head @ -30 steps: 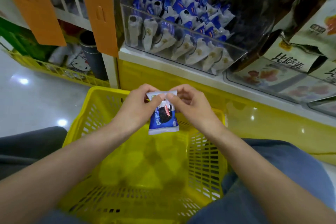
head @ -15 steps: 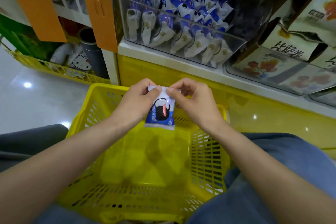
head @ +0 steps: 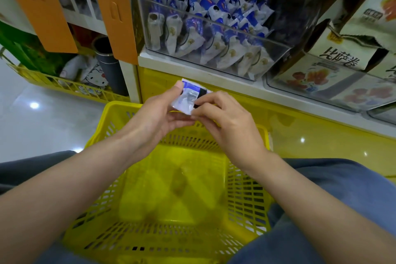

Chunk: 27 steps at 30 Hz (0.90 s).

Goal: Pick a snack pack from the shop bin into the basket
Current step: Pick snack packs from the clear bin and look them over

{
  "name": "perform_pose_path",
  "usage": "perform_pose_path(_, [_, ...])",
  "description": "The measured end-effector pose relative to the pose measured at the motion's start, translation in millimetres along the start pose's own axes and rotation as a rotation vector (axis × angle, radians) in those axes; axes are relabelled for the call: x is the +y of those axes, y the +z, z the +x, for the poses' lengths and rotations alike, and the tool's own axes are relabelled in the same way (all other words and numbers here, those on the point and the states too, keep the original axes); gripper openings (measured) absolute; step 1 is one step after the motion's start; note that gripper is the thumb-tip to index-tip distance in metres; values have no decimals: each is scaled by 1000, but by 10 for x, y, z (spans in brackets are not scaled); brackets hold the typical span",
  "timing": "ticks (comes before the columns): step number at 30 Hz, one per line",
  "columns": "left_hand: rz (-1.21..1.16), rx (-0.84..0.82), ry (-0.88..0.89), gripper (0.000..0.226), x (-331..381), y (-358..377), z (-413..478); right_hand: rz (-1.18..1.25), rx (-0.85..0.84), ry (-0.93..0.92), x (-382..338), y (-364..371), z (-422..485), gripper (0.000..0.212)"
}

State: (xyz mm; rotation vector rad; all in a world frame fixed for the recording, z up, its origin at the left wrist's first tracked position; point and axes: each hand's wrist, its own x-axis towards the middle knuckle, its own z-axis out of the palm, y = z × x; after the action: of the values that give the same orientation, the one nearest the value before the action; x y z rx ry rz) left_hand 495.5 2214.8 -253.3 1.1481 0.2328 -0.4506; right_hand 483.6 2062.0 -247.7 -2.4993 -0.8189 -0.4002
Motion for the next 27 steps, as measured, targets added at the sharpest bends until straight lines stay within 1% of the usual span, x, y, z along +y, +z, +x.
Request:
perform_pose_path(1, [12, 6, 17, 30, -4, 4, -8, -27, -24, -36, 5, -8, -1, 13])
perform_pose_path(3, [81, 87, 51, 22, -16, 15, -4, -27, -60, -77, 3, -15, -6, 17])
perform_pose_path(4, [117, 130, 66, 21, -27, 17, 5, 15, -59, -53, -6, -11, -12, 18])
perform_pose_path(5, [146, 167, 76, 22, -36, 19, 15, 88, -44, 18, -19, -2, -12, 18])
perform_pose_path(7, [189, 222, 96, 22, -37, 23, 28, 261, 17, 260, -35, 16, 10, 19])
perform_pose_path(9, [206, 219, 99, 20, -44, 32, 33, 470, 38, 577, -27, 24, 53, 20])
perform_pose_path(11, [212, 163, 70, 21, -61, 37, 35, 825, -69, 877, 15, 20, 96, 25])
perform_pose_path(12, [217, 136, 61, 22, -76, 41, 34, 999, -133, 957, 29, 14, 102, 28])
perform_pose_path(13, [234, 126, 68, 24, -93, 46, 36, 1113, -184, 979, 28, 3, 103, 27])
perform_pose_path(14, [301, 151, 114, 26, -112, 45, 43, 1178, -203, 973, 14, -8, 101, 25])
perform_pose_path(16, [542, 241, 270, 36, -148, 33, 51, 1232, -175, 978, 1, -7, 94, 19])
perform_pose_path(17, [640, 256, 346, 42, -165, 32, 42, 1246, -155, 1003, 2, 5, 94, 16])
perform_pose_path(19, [742, 212, 444, 44, -189, 41, 8, 1252, -128, 1052, 1, 31, 84, 13])
perform_pose_path(21, [818, 167, 482, 44, -210, 51, -19, 1270, -108, 1060, -6, 53, 71, 13])
perform_pose_path(23, [808, 127, 478, 38, -203, 57, -32, 1250, -101, 1033, -14, 64, 59, 16])
perform_pose_path(25, [756, 77, 453, 30, -177, 63, -41, 1236, -86, 1007, -12, 67, 61, 28])
perform_pose_path(27, [797, 63, 467, 28, -174, 57, -42, 1213, -67, 973, -4, 75, 57, 35])
